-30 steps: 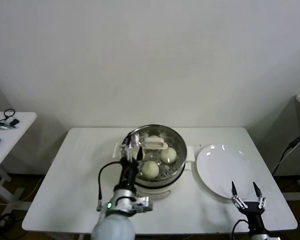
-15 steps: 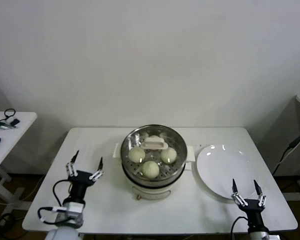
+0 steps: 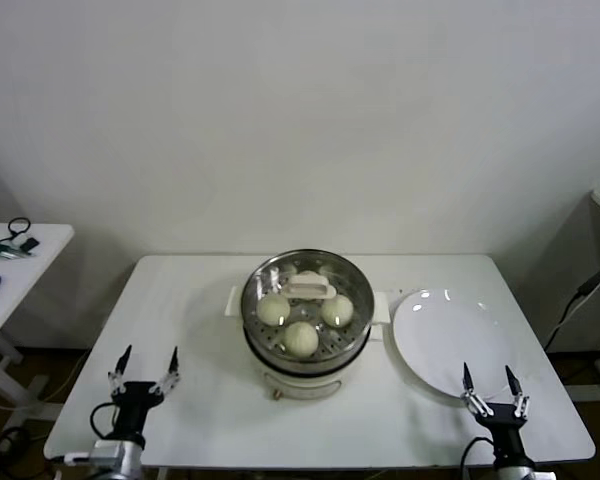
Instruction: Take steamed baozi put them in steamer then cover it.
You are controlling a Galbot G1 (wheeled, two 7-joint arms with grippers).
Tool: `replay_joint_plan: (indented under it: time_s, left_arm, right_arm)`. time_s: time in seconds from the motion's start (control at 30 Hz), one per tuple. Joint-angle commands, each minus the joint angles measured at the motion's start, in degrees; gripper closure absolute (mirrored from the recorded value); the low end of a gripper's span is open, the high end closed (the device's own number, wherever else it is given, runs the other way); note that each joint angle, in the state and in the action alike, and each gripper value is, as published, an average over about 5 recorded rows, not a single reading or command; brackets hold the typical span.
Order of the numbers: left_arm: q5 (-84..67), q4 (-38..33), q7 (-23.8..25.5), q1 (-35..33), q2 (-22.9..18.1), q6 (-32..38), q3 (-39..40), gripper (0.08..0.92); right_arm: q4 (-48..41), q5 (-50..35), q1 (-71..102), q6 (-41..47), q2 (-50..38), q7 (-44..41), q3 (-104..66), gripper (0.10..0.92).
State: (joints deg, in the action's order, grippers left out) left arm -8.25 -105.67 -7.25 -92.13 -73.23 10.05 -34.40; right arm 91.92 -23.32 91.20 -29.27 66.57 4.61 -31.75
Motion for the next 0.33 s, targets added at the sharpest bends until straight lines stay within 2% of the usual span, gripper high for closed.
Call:
replay_joint_plan:
  time_s: [0.03,0.33]
  left_arm:
    - [-6.93,4.12,1.05,-1.49,-0.13,5.08,-1.9,0.177]
    - [-6.78,3.53,2.28,-1.7,-0.08,4.83,-1.56,0.177]
  right_arm:
    - [-0.36,-0.25,-0.15,0.11,0.1,0.14,0.16,0.203]
    - [-0.07,-0.31,-0.13,0.15,0.1,0.25,0.12,0.203]
